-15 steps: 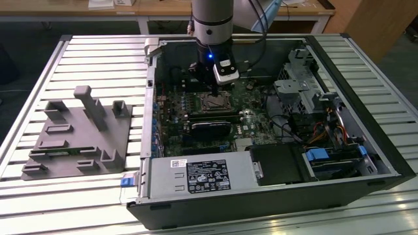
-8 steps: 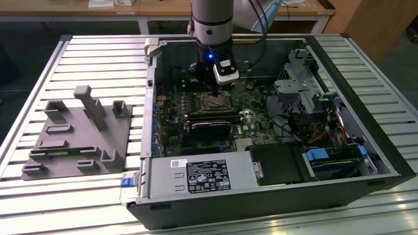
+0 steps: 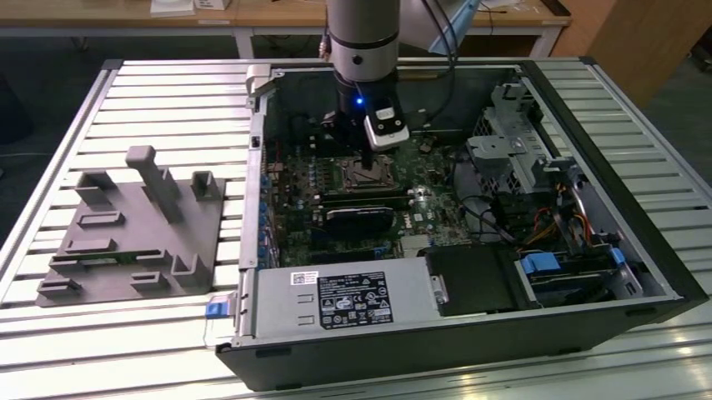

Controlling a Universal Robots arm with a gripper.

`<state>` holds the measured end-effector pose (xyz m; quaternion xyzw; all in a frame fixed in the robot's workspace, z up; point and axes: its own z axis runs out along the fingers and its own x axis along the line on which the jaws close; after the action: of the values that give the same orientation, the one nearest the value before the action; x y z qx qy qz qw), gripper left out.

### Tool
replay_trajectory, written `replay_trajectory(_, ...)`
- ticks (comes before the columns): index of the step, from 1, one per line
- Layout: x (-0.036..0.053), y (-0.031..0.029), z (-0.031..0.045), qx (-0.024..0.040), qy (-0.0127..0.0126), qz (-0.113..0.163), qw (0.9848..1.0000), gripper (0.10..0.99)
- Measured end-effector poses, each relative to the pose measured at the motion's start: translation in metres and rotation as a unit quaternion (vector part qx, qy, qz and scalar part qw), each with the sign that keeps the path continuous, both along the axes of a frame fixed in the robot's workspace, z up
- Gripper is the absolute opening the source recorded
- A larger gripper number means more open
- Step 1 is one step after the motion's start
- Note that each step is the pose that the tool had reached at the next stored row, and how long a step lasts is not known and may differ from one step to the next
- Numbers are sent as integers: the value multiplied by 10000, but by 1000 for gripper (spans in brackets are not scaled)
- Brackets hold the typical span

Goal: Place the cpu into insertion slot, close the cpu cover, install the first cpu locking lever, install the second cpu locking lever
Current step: 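Install the second cpu locking lever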

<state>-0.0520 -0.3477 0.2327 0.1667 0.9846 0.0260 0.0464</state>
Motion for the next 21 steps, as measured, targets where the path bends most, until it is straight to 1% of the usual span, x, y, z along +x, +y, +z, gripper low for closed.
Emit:
replay_trajectory(3,0,-50,1,-2,1,0,10000,106)
replay_trajectory(12,0,-129,41,-2,1,0,10000,106)
replay_trajectory(17,0,-211,48,0,1,0,10000,106)
replay_trajectory(19,0,-247,49,14,1,0,10000,106)
replay_trajectory(21,-4,-265,44,59,1,6,10000,106)
